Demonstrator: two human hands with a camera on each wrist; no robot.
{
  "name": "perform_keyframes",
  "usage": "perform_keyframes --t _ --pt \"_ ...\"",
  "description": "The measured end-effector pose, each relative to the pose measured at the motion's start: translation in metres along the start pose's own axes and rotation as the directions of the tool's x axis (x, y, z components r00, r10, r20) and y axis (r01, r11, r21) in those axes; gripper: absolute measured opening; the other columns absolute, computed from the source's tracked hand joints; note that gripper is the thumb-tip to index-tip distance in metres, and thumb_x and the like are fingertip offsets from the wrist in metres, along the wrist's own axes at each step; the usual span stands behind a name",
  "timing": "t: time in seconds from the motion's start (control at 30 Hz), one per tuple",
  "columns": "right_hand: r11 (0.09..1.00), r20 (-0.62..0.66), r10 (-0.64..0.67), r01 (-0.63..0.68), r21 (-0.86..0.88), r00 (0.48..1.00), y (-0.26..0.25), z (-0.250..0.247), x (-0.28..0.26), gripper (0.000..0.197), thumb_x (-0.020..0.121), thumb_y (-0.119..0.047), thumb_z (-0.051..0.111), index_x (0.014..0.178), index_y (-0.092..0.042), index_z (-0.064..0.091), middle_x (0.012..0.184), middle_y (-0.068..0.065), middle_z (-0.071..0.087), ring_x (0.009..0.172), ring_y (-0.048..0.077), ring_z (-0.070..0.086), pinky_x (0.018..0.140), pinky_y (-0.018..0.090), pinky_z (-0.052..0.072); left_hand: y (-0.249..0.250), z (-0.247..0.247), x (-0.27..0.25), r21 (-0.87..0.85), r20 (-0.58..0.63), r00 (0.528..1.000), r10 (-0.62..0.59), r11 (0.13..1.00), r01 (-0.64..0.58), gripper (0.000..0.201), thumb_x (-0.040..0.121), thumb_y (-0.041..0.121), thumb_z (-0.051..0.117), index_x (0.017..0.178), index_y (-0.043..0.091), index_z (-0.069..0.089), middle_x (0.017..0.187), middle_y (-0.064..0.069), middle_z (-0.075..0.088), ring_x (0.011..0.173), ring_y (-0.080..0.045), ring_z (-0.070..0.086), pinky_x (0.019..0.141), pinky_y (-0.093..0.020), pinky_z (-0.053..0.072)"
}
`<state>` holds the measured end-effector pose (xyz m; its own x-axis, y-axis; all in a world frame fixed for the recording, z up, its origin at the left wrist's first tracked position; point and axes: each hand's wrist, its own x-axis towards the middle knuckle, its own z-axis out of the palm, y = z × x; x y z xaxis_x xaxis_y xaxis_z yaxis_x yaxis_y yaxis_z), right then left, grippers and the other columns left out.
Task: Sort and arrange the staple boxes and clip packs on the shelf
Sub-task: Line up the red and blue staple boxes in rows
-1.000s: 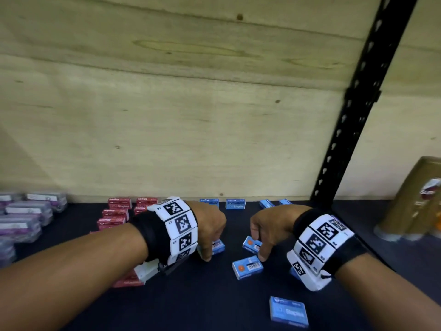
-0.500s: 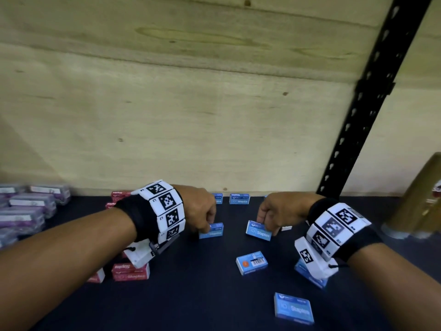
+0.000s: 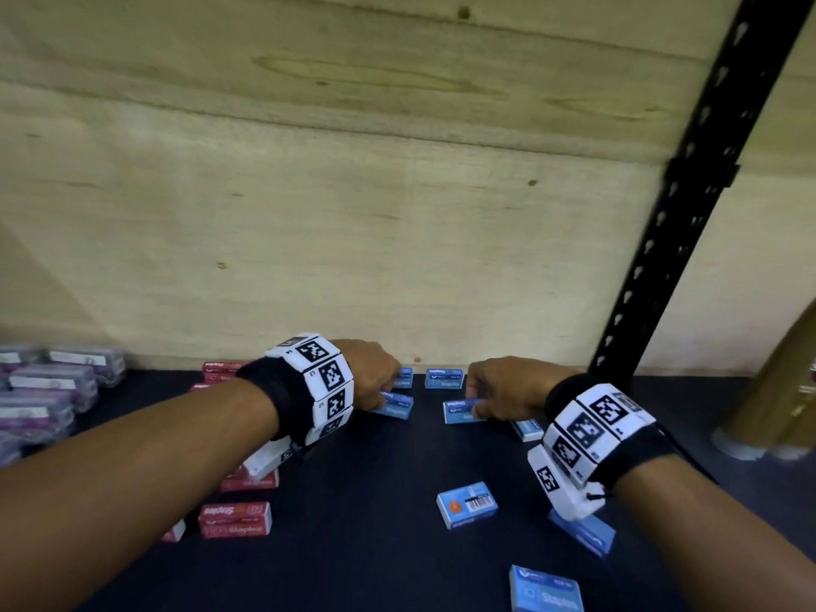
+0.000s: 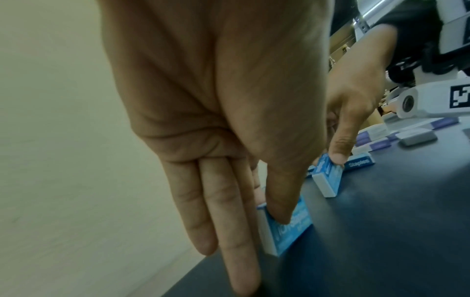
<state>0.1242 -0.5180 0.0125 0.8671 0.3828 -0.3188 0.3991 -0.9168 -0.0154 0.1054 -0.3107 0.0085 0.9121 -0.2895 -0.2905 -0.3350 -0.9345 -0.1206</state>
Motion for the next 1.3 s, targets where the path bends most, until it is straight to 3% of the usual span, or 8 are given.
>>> perform_keyframes --t 0.1,0.23,0.37,0.5,0.73,0.97,1.13,1.3 --pt "1.0 -0.019 0.003 -0.003 0.03 1.0 0.001 -0.001 0.009 0.023 0.093 -0.032 0.066 0.113 -0.024 0.059 0.114 -0.003 0.061 0.097 0.016 0.055 0.084 0.029 0.043 0.0 0.0 0.009 0.026 0.027 1.0 -0.013 1.0 0.013 0.014 0.096 0.023 0.055 0.091 0.017 0.044 0.088 -0.005 0.046 0.064 -0.018 0.041 0.057 -0.023 0.032" --pt "0.994 -0.031 0.008 -0.005 0.108 0.999 0.003 -0.002 0.018 0.016 0.091 -0.03 0.069 0.102 -0.026 0.058 0.087 -0.011 0.061 0.079 0.015 0.065 0.074 0.028 0.048 0.005 0.003 0.016 0.011 0.017 1.0 -0.002 1.0 0.002 0.011 0.097 0.025 0.054 0.097 0.014 0.054 0.086 -0.004 0.052 0.055 -0.013 0.043 0.054 -0.023 0.034" --pt "0.995 0.001 -0.006 0.006 0.097 1.0 -0.005 -0.003 0.022 0.015 0.091 -0.03 0.068 0.101 -0.026 0.058 0.081 -0.009 0.064 0.075 0.018 0.069 0.075 0.03 0.051 0.009 0.005 0.022 0.031 -0.001 1.0 0.02 0.999 -0.02 0.018 0.096 0.027 0.053 0.106 0.012 0.055 0.088 -0.006 0.054 0.073 -0.023 0.05 0.063 -0.027 0.038" --pt "0.999 -0.014 -0.031 0.032 0.018 0.999 -0.016 -0.004 0.022 0.016 0.094 -0.027 0.065 0.107 -0.022 0.056 0.074 -0.01 0.053 0.065 0.011 0.055 0.067 0.029 0.044 0.012 0.007 0.027 0.063 -0.01 1.0 0.015 0.998 -0.014 0.023 0.094 0.027 0.054 0.111 0.012 0.057 0.09 -0.007 0.055 0.074 -0.023 0.051 0.057 -0.024 0.035" --pt "0.999 -0.035 -0.036 0.036 -0.001 0.999 -0.016 -0.002 0.024 0.017 0.095 -0.027 0.064 0.109 -0.022 0.056 0.077 -0.011 0.052 0.062 0.005 0.048 0.065 0.028 0.041 0.011 0.005 0.027 0.028 0.009 1.0 0.022 0.999 -0.023 0.034 0.095 0.031 0.053 0.125 0.015 0.053 0.107 -0.009 0.063 0.091 -0.028 0.061 0.073 -0.033 0.046" --pt "0.995 -0.04 0.006 -0.002 0.102 0.999 -0.007 0.002 0.024 0.015 0.096 -0.029 0.062 0.107 -0.025 0.053 0.096 -0.002 0.062 0.081 0.022 0.071 0.074 0.031 0.054 0.006 0.001 0.017 0.006 0.035 0.999 0.034 0.999 -0.035 0.025 0.098 0.027 0.052 0.114 0.009 0.054 0.092 -0.004 0.052 0.063 -0.017 0.049 0.059 -0.024 0.036" --pt "0.993 -0.015 0.012 -0.01 0.116 1.0 -0.005 0.001 0.024 0.017 0.096 -0.031 0.062 0.107 -0.026 0.052 0.091 -0.007 0.059 0.086 0.02 0.073 0.079 0.032 0.054 0.002 -0.003 0.01 0.007 0.053 0.999 0.007 1.0 -0.007 0.016 0.099 0.028 0.053 0.096 0.014 0.046 0.064 0.004 0.044 0.031 -0.002 0.04 0.044 -0.02 0.031" --pt "0.99 0.003 0.009 -0.009 0.138 1.0 -0.005 -0.001 0.023 0.02 0.095 -0.031 0.064 0.111 -0.026 0.054 0.098 -0.005 0.062 0.084 0.019 0.074 0.08 0.031 0.053 0.002 -0.005 0.008 -0.025 0.082 0.996 0.034 0.999 -0.032 0.016 0.1 0.023 0.053 0.096 0.013 0.041 0.067 0.003 0.036 0.022 0.004 0.036 0.03 -0.01 0.026"
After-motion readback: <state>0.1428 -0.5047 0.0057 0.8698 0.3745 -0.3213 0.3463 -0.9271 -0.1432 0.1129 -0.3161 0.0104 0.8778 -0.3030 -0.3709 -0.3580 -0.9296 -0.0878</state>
